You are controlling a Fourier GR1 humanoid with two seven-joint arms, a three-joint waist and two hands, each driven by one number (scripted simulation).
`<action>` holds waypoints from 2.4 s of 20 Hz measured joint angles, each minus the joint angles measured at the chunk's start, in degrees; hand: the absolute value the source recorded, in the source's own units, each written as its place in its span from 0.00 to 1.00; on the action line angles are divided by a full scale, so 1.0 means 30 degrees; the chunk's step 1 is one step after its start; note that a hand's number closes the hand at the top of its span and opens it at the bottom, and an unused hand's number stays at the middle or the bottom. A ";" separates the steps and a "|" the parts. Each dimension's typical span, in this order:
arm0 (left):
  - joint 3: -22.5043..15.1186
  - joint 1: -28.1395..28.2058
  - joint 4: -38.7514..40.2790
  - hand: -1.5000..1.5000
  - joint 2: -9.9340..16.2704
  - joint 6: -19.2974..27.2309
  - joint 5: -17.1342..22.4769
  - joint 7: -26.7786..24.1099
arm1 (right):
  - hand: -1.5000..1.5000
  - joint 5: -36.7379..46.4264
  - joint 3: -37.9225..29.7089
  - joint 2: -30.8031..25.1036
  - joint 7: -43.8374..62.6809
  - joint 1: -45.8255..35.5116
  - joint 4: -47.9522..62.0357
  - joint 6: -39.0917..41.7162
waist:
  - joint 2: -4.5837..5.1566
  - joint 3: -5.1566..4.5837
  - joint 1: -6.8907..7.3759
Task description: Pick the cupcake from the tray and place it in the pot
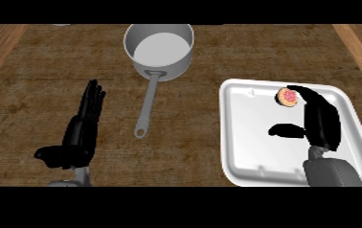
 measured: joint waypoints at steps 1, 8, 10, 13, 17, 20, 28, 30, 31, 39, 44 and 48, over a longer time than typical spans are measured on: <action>0.0112 -0.0147 0.0249 0.50 0.0025 -0.0075 0.0016 -0.0174 | 1.00 0.0054 -0.0185 -0.0009 -0.0387 -0.0287 0.0529 -0.0607 | -0.0001 -0.0010 0.0010; 0.0425 -0.0378 0.0100 0.50 0.0003 -0.0326 -0.0058 0.0267 | 1.00 0.0841 -0.0383 0.0117 -0.1183 -0.0407 0.0809 -0.2566 | -0.0008 0.0017 0.0004; 0.0238 -0.0144 -0.0226 0.50 -0.0223 -0.0189 -0.0299 0.0443 | 1.00 0.0875 -0.0537 0.0088 -0.1416 -0.0576 0.1100 -0.2938 | 0.0018 0.0050 0.0026; 0.0147 0.0081 -0.0565 0.50 -0.0270 -0.0285 -0.0391 0.0528 | 1.00 0.2351 0.0057 0.0782 -0.0256 -0.0601 0.0451 -0.3156 | 0.0064 0.0099 0.0076; -0.0365 -0.0353 -0.0434 0.50 -0.0343 -0.0746 -0.0428 0.0433 | 1.00 0.4333 0.2580 0.2502 0.2775 -0.2263 0.1651 -0.1842 | 0.0380 -0.0020 0.1560; -0.0868 -0.0683 -0.0441 0.50 -0.0446 -0.1093 -0.0492 0.0378 | 1.00 0.4610 0.3911 0.3050 0.4563 -0.3615 0.2491 -0.0561 | 0.0670 -0.0080 0.3005; -0.2059 -0.1560 -0.0049 0.50 -0.0790 -0.1814 -0.0677 0.0652 | 1.00 0.5347 0.6363 0.3760 1.0553 -0.9265 0.3980 0.1410 | 0.0716 -0.0017 0.5022; -0.2240 -0.1745 0.0059 0.50 -0.0857 -0.1886 -0.0750 0.0709 | 1.00 0.5747 0.6824 0.3807 1.2135 -1.0790 0.4334 0.1702 | 0.0675 -0.0023 0.5266; -0.2301 -0.1837 0.0131 0.50 -0.0864 -0.1930 -0.0780 0.0735 | 1.00 0.5949 0.7026 0.3824 1.2922 -1.1519 0.4547 0.1908 | 0.0668 -0.0034 0.5374; -0.2610 -0.2507 0.0635 0.50 -0.1131 -0.1958 -0.0977 0.0906 | 1.00 0.7181 0.8060 0.3799 1.8254 -1.6570 0.6645 0.3761 | 0.0653 -0.0059 0.5624; -0.2416 -0.2849 0.0921 0.50 -0.1185 -0.1853 -0.0973 0.0978 | 1.00 0.7457 0.8148 0.3710 1.9600 -1.8925 0.8124 0.4488 | 0.0715 -0.0043 0.5442; -0.2269 -0.3001 0.1120 0.50 -0.1192 -0.1684 -0.1071 0.0952 | 1.00 0.7389 0.8110 0.3664 2.0401 -2.0269 0.9333 0.5007 | 0.0728 -0.0025 0.5188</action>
